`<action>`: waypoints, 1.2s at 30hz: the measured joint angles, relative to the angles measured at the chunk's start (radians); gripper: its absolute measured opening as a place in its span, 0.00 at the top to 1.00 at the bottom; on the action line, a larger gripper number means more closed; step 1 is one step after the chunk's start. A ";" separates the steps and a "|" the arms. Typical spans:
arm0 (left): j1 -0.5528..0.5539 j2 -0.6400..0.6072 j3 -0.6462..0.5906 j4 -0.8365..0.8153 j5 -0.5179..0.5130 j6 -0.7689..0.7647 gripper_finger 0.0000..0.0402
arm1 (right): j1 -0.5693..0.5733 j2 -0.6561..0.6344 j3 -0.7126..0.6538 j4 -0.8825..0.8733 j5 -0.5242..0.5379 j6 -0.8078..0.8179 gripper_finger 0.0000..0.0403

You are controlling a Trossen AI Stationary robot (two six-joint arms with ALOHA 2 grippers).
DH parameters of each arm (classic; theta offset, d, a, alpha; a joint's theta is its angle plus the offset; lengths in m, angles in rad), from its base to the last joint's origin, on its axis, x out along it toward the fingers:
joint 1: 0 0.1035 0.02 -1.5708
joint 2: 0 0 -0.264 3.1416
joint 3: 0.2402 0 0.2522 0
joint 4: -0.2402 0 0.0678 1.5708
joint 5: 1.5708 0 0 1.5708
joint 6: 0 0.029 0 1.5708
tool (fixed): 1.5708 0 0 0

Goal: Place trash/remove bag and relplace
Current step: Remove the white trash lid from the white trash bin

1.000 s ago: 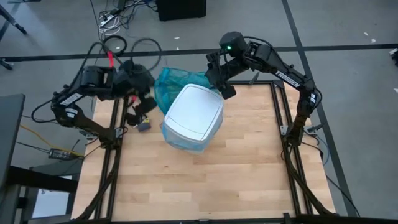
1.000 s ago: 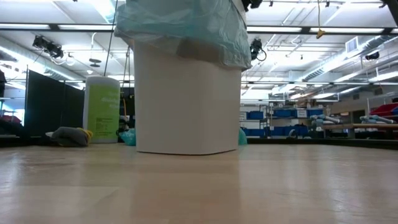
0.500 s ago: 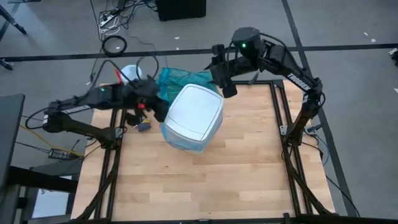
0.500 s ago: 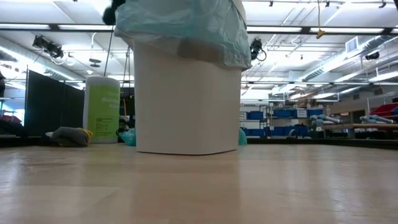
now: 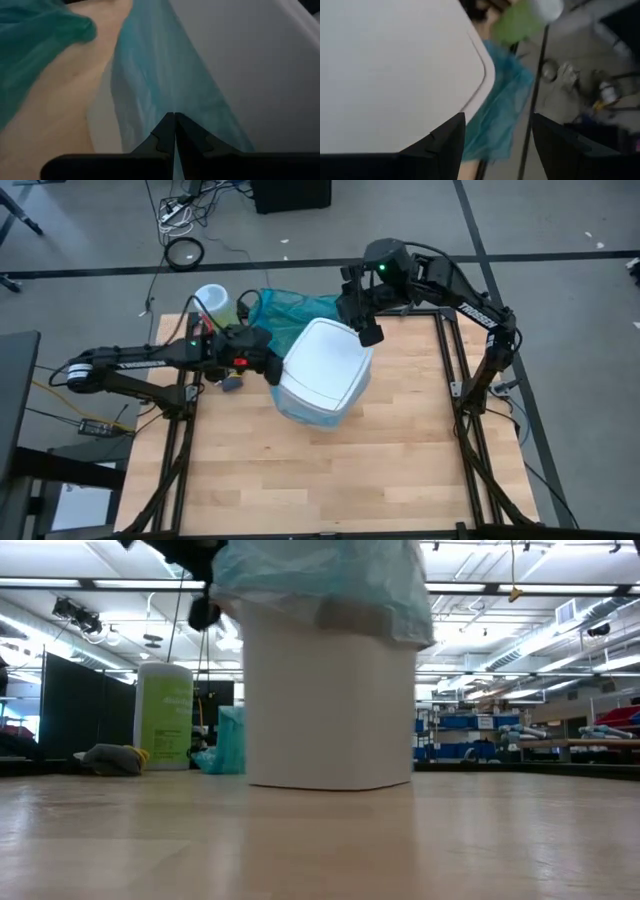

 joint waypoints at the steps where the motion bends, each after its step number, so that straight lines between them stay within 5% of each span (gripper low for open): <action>1: 0.000 0.009 -0.020 0.054 0.006 -0.019 0.94 | -0.001 0.001 -0.006 -0.012 0.000 0.011 0.47; 6: 0.001 0.072 -0.069 0.253 0.058 -0.048 0.94 | 0.000 0.001 -0.046 -0.022 0.042 0.057 0.47; 15: 0.000 0.134 -0.069 0.325 0.088 -0.040 0.94 | -0.003 0.001 -0.060 -0.201 0.048 0.156 0.47; 23: -0.001 0.138 -0.069 0.370 -0.031 -0.041 0.94 | -0.004 -0.006 -0.060 -0.419 0.041 0.204 0.47; 36: -0.029 0.180 -0.069 0.465 -0.061 -0.040 0.94 | -0.039 -0.003 -0.059 -0.424 -0.044 0.325 0.47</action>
